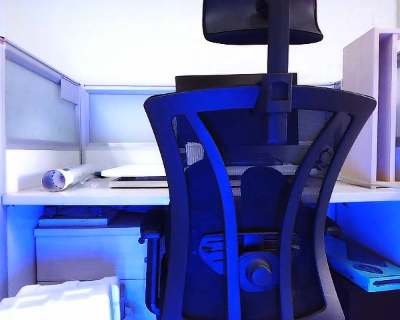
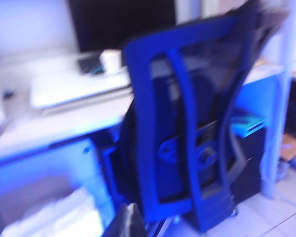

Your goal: Pull out the black chair under the table.

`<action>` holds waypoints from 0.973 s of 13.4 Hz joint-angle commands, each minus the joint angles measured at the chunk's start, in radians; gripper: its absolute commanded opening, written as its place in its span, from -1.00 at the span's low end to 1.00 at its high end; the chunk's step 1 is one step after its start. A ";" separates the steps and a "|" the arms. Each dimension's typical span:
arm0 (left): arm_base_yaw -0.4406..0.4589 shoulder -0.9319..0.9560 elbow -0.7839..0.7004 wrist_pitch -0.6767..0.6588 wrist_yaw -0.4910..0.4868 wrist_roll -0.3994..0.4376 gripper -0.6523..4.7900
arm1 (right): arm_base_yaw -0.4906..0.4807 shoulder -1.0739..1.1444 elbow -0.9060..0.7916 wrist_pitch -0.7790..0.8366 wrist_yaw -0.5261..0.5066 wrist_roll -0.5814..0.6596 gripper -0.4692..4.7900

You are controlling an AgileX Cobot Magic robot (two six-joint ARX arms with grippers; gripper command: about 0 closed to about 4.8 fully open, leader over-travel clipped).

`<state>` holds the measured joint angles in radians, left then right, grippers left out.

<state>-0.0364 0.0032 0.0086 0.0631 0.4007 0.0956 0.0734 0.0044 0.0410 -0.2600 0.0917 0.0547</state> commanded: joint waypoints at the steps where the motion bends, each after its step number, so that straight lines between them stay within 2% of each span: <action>1: 0.001 0.000 0.001 0.080 0.034 -0.004 -0.78 | 0.002 -0.003 -0.001 0.095 -0.136 -0.003 -0.82; 2: 0.001 0.000 0.000 0.113 0.034 -0.025 -0.78 | 0.002 -0.003 -0.001 0.163 -0.199 -0.003 -0.81; 3: 0.001 0.000 0.000 0.154 0.034 -0.060 -0.78 | 0.002 -0.003 -0.001 0.221 -0.233 0.005 -0.68; 5: 0.001 0.000 0.000 0.226 0.034 -0.114 -0.78 | 0.003 -0.003 0.000 0.335 -0.251 0.074 0.05; 7: 0.001 0.000 0.000 0.274 0.034 -0.142 -0.78 | 0.004 -0.003 0.003 0.391 -0.252 0.142 0.56; 8: 0.001 0.000 0.000 0.285 0.034 -0.142 -0.78 | 0.006 -0.003 0.004 0.418 -0.260 0.172 0.73; 9: 0.000 0.000 0.000 0.287 0.034 -0.142 -0.78 | 0.010 -0.003 0.053 0.443 -0.304 0.207 0.81; 10: 0.000 0.000 0.000 0.287 0.034 -0.142 -0.78 | 0.010 0.003 0.089 0.444 -0.304 0.207 0.81; 11: 0.001 0.000 0.000 0.286 0.034 -0.142 -0.78 | 0.009 0.230 0.237 0.537 -0.352 0.207 0.82; 12: 0.001 0.000 0.000 0.286 0.034 -0.142 -0.78 | 0.009 0.323 0.274 0.599 -0.364 0.208 0.82; 13: 0.001 0.000 0.000 0.287 0.034 -0.142 -0.78 | 0.009 0.449 0.331 0.664 -0.365 0.208 1.00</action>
<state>-0.0364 0.0032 0.0086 0.3370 0.4278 -0.0429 0.0830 0.4042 0.3397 0.3344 -0.2672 0.2588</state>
